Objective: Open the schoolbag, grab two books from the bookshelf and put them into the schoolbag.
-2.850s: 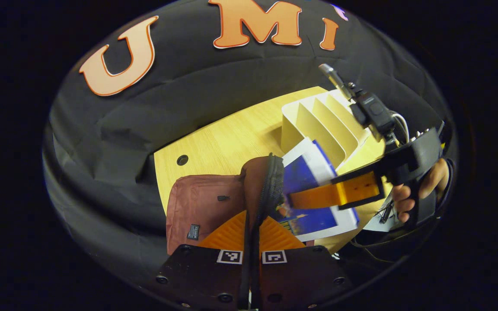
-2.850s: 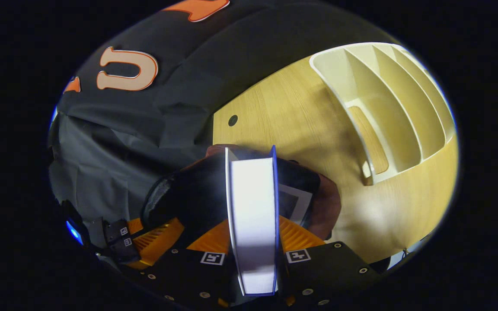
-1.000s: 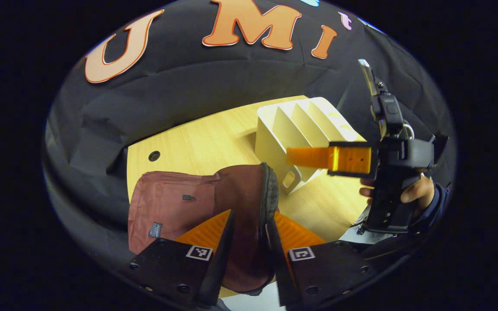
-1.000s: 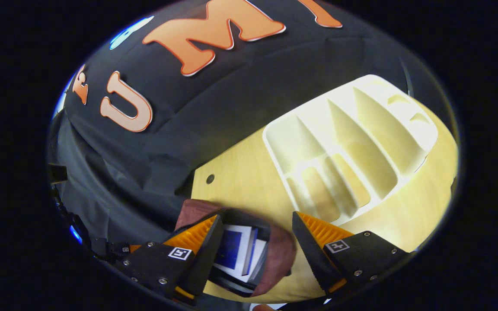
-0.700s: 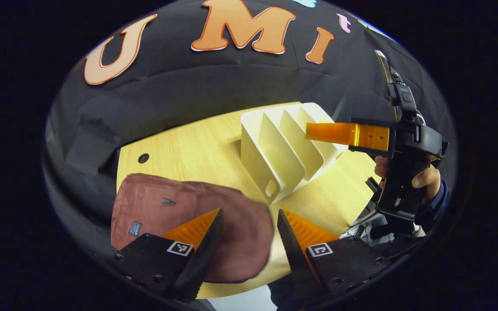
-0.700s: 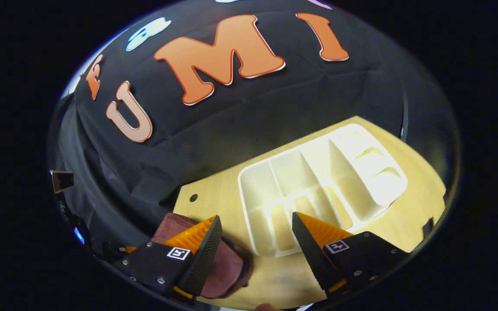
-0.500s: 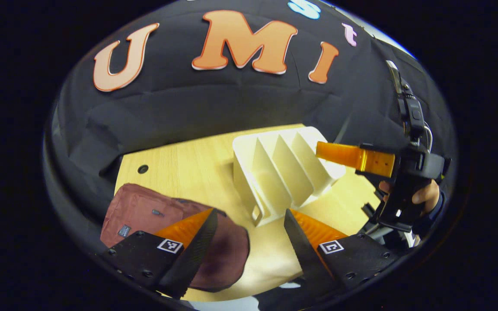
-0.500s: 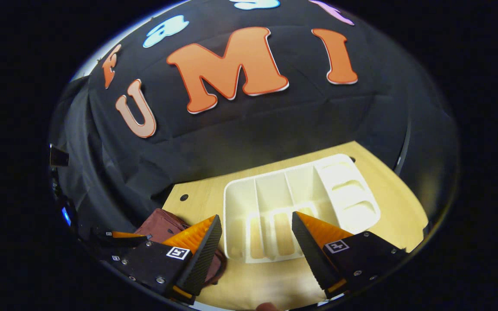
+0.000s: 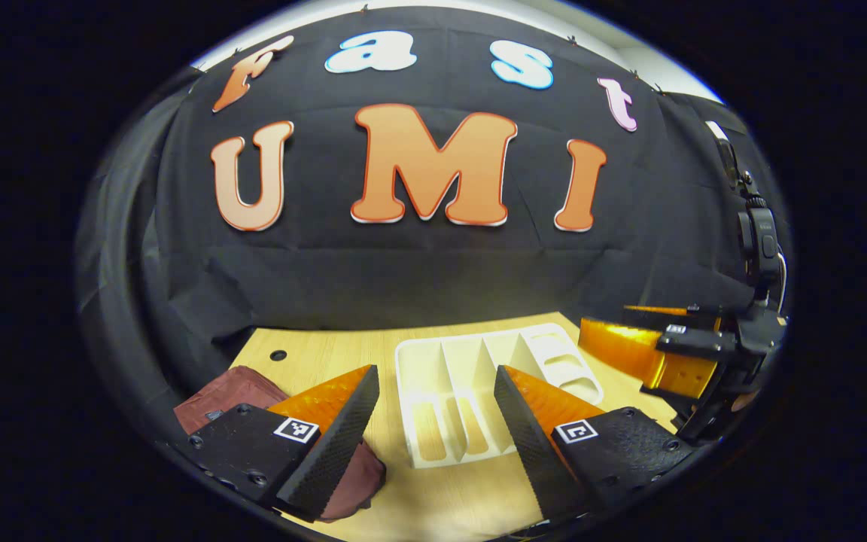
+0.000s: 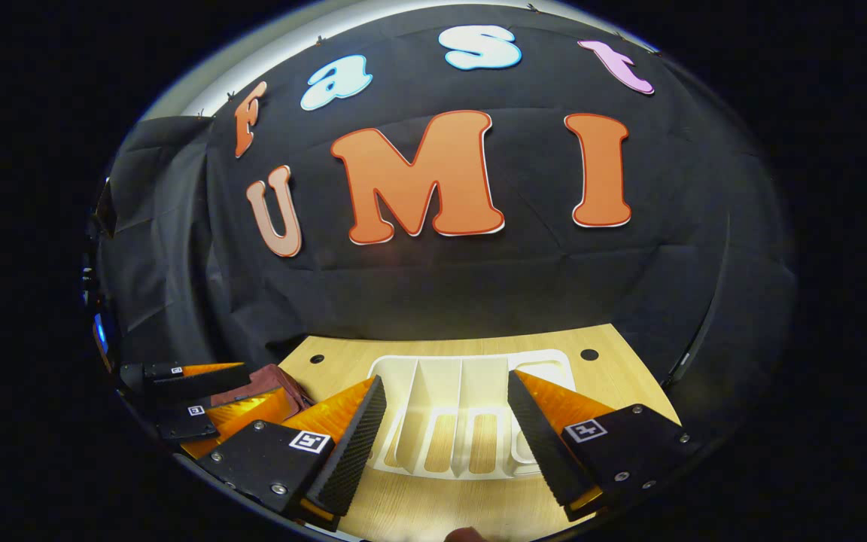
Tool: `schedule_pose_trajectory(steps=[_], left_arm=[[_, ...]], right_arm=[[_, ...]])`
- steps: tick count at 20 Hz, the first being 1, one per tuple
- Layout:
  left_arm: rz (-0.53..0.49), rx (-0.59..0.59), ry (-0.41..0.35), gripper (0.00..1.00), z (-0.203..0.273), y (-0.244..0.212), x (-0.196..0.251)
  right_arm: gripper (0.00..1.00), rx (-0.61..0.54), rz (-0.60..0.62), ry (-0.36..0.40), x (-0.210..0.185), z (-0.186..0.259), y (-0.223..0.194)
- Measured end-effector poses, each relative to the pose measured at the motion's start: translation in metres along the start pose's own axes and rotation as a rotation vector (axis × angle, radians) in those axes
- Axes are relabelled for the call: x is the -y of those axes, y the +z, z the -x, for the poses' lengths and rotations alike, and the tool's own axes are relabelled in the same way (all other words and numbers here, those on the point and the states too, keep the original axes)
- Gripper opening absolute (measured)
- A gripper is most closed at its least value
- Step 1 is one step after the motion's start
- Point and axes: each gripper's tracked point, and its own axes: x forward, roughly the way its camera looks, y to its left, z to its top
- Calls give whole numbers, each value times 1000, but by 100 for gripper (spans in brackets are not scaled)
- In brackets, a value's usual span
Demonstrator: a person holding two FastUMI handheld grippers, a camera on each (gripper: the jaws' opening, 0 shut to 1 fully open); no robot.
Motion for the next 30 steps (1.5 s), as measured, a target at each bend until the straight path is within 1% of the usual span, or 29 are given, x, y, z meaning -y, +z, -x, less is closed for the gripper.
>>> schedule_pose_trajectory(steps=[1,3,5,6,7,8,9,10,12,13,14,17,19,21,24,26,28,30], left_arm=[[5,26,19,100,4,6,5],[16,85,63,98,17,17,9],[48,152,123,98,31,25,9],[59,180,132,98,35,29,13],[62,195,151,100,37,33,14],[52,204,160,98,39,35,15],[40,217,174,97,43,38,18],[32,249,183,98,48,45,20],[20,327,184,98,58,64,29],[15,378,184,99,67,77,34],[10,435,191,96,72,86,36],[-1,509,213,95,86,97,37],[10,511,196,95,85,95,40],[9,508,208,95,87,94,34],[1,525,237,95,98,94,31],[32,509,272,94,100,84,27],[49,486,269,95,97,76,26],[51,476,286,95,97,76,19]], right_arm=[[97,10,11,10,3,6,1],[97,54,22,25,8,20,14],[97,131,46,27,16,31,31],[97,168,58,21,20,37,38],[97,206,69,16,24,44,44],[100,223,80,17,24,48,47],[100,241,92,12,27,52,48],[97,248,106,11,29,55,49],[97,273,124,7,31,60,54],[97,284,127,1,33,62,55],[97,289,130,1,35,64,56],[97,309,126,-14,40,67,59],[97,325,122,-25,42,68,61],[97,323,116,-12,36,69,58],[97,363,126,-14,33,71,66],[97,384,132,-13,29,70,67],[96,373,120,-6,23,68,64],[96,369,122,-4,20,67,62]])
